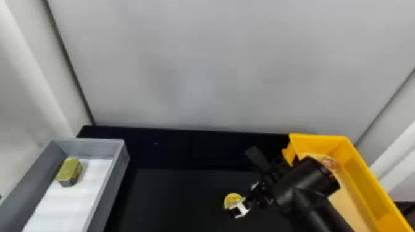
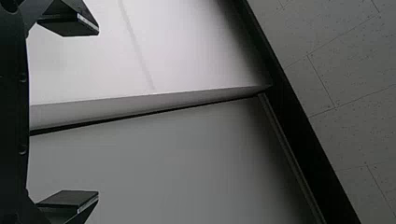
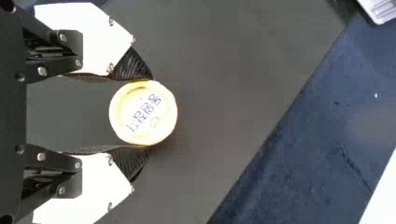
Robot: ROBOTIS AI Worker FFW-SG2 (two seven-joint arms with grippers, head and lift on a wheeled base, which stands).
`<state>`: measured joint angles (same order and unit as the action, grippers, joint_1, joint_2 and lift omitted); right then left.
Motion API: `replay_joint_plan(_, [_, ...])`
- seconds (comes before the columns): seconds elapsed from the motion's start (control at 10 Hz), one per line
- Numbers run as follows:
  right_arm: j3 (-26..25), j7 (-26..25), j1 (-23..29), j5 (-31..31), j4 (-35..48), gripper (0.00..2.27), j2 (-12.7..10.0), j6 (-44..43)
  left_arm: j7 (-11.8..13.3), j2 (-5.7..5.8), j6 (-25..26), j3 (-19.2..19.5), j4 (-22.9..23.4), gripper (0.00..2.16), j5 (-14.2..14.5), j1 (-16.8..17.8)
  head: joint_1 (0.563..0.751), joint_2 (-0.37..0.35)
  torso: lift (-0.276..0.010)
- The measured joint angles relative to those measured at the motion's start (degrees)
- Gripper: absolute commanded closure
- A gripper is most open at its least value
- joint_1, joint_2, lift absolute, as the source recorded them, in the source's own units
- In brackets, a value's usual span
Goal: Pick up the round yellow can and place it in the yellow rectangular box
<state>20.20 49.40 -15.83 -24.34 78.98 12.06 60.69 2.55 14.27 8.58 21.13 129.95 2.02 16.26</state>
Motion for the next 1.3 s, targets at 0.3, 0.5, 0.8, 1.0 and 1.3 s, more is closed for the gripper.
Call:
replay_joint_plan(0.3, [-1.70, 7.37, 0.48, -8.48, 13.74, 0.66, 1.24, 11.72, 0.04, 0.23, 0.61, 0.70, 0.60, 0.05, 0.05, -0.32, 0.678, -0.078, -0.009])
replay_joint_plan(0.5, [-4.71, 12.24, -1.58, -15.75, 18.62, 0.66, 2.42, 15.58, 0.16, 0.47, 1.18, 1.35, 1.17, 0.05, 0.14, -0.63, 0.678, -0.078, -0.009])
replay_joint_plan(0.8, [-15.00, 13.99, -2.77, -22.59, 19.91, 0.66, 3.41, 15.69, 0.18, 0.53, 1.46, 0.77, 1.06, 0.05, 0.11, -0.20, 0.678, -0.078, -0.009])
replay_joint_plan(1.0, [-20.33, 12.66, -3.06, -23.11, 18.63, 0.66, 4.35, 14.30, 0.18, 0.56, 1.47, 0.52, 0.94, 0.05, 0.09, -0.08, 0.678, -0.078, -0.009])
replay_joint_plan(1.3, [-28.28, 9.22, -2.32, -23.26, 15.77, 0.66, 4.64, 11.80, 0.31, 0.70, 1.46, 0.44, 0.91, 0.05, 0.09, -0.08, 0.678, -0.078, -0.009])
